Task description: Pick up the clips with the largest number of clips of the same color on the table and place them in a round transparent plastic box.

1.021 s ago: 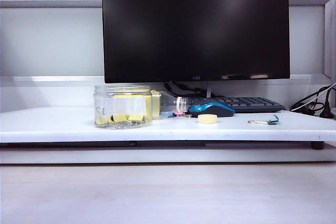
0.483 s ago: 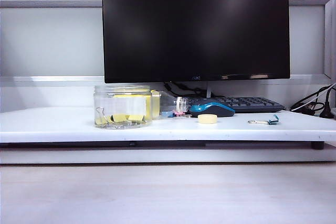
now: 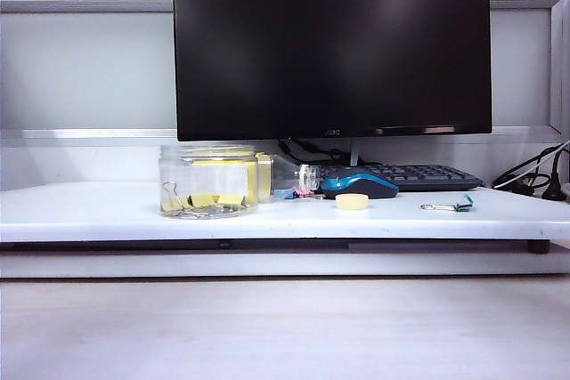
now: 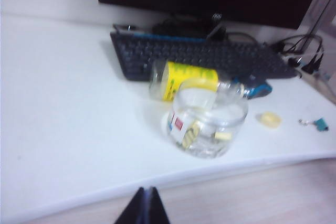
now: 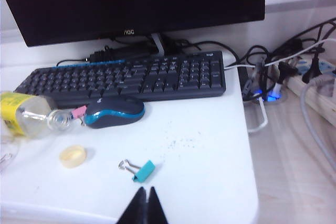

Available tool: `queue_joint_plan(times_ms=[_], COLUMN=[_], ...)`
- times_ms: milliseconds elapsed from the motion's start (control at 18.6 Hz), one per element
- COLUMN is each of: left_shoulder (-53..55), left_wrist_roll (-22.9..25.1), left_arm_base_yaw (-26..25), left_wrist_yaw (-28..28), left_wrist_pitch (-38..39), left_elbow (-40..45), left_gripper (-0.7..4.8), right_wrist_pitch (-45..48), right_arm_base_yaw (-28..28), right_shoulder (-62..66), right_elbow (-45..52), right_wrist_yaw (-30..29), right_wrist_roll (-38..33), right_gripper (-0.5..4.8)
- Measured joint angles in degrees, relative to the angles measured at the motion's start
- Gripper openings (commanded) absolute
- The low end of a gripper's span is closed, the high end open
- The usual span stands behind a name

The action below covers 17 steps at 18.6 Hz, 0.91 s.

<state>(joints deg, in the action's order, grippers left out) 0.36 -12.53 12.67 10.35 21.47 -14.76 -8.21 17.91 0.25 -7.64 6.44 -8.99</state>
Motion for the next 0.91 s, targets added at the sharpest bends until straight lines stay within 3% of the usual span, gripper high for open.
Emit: queue_joint_plan(times_ms=[322,698,913], left_shoulder=[-0.04,-0.04,-0.04], left_wrist_roll=[0.02,1.66,9.94], left_arm_base_yaw=[0.0,0.0,0.0], left_wrist_yaw=[-1.31,-6.51,-4.11], left_wrist_pitch=[-7.1,-5.35,-9.35], left_elbow=[0.94,6.56,8.87], left_gripper=[0.23,0.23,0.23], right_wrist_pitch=[6.01,6.19,6.16], right_arm_base_yaw=[0.0,0.0,0.0], right_shoulder=[0.0,-0.02,-0.02], right_elbow=[6.38,7.1,7.1], right_wrist_yaw=[0.0,0.02,0.0], right_wrist_roll=[0.02,2.19,3.48], right_gripper=[-0.01,-0.01,-0.01])
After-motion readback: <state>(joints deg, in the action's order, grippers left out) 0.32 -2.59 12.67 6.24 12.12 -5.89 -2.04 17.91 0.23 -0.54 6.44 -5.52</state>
